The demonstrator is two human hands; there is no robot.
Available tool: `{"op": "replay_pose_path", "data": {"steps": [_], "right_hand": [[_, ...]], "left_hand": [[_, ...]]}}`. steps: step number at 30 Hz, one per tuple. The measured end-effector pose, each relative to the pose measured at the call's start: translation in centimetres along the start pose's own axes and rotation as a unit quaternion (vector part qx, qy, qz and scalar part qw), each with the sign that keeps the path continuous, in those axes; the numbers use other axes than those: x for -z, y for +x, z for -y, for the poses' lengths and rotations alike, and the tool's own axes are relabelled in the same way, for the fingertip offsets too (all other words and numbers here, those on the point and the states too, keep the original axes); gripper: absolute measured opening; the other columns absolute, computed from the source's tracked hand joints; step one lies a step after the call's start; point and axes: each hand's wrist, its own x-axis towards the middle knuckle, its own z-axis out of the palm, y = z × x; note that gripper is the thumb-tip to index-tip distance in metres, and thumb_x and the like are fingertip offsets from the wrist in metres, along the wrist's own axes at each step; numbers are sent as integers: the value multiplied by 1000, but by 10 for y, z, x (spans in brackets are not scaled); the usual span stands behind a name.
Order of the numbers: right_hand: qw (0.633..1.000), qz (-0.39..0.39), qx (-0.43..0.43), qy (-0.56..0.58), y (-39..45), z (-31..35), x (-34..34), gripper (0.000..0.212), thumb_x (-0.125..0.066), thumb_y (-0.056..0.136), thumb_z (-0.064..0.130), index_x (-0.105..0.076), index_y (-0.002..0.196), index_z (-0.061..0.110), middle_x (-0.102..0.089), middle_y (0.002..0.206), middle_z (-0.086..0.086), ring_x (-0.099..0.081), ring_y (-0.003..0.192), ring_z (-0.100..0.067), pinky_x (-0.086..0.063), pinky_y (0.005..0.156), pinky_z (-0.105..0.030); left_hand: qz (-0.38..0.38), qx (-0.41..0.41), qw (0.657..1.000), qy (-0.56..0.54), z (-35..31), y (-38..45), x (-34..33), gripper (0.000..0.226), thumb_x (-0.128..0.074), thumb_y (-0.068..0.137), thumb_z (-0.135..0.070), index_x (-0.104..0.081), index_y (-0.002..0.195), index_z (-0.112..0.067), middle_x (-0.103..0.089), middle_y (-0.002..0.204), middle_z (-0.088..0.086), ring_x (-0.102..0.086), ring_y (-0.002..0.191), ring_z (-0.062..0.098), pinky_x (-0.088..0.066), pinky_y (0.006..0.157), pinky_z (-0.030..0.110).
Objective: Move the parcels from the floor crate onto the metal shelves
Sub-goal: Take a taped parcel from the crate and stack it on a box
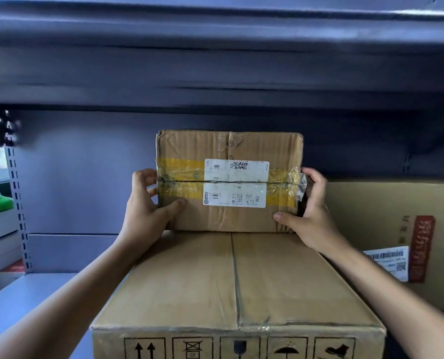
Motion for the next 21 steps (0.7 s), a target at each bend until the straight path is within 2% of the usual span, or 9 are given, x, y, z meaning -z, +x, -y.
{"op": "replay_pose_path", "data": {"steps": [5, 8, 9, 12, 14, 18, 21], "right_hand": [[1000, -17, 13, 7, 5, -12, -3, 85, -71, 69, -14, -27, 116, 41, -41, 133, -2, -43, 120, -10, -34, 100, -20], [1000, -16, 18, 14, 9, -18, -4, 84, -70, 69, -16, -28, 116, 40, -43, 126, 6, -46, 110, 8, -35, 88, -4], [1000, -15, 17, 12, 11, -20, -4, 84, -70, 69, -16, -27, 117, 38, -42, 127, 5, -46, 108, 9, -34, 85, -1], [1000, -15, 13, 1, 14, -25, -5, 83, -71, 68, -16, -25, 126, 23, -39, 134, -6, -43, 118, -10, -32, 91, -4], [1000, -17, 17, -4, 14, -25, -5, 83, -71, 68, -16, -24, 129, 17, -37, 135, -6, -40, 120, -14, -31, 92, -4], [999, -15, 28, -3, 14, -23, -5, 83, -69, 69, -18, -23, 123, 24, -37, 131, -3, -42, 113, -4, -31, 86, 2], [1000, -17, 18, -6, 16, -24, -4, 82, -68, 69, -18, -23, 124, 23, -38, 128, -3, -44, 106, 2, -32, 81, 3]], "left_hand": [[-8, -10, 1000, -9, 5, 6, -2, 58, -79, 71, -10, -41, 110, -31, -55, 106, -20, -57, 105, 14, -49, 91, 43], [-16, -11, 1000, -9, 6, 10, -3, 59, -80, 69, -9, -43, 109, -31, -59, 105, -17, -59, 106, 17, -48, 93, 49], [-17, -11, 1000, -4, 6, 10, -4, 59, -80, 69, -9, -44, 109, -31, -60, 105, -16, -60, 106, 17, -48, 93, 49], [-17, -13, 1000, 18, 6, 12, -6, 57, -80, 69, -12, -43, 109, -30, -60, 105, -14, -59, 106, 16, -49, 92, 45], [-14, -16, 999, 29, 7, 12, -6, 57, -80, 70, -13, -42, 109, -30, -59, 107, -10, -59, 106, 18, -49, 90, 43], [-11, -21, 998, 51, 7, 13, -6, 58, -80, 70, -15, -39, 108, -31, -57, 111, -7, -57, 107, 18, -47, 85, 34], [-4, -19, 998, 62, 6, 13, -6, 61, -80, 69, -14, -39, 110, -30, -56, 111, -8, -57, 108, 17, -47, 86, 36]]}}
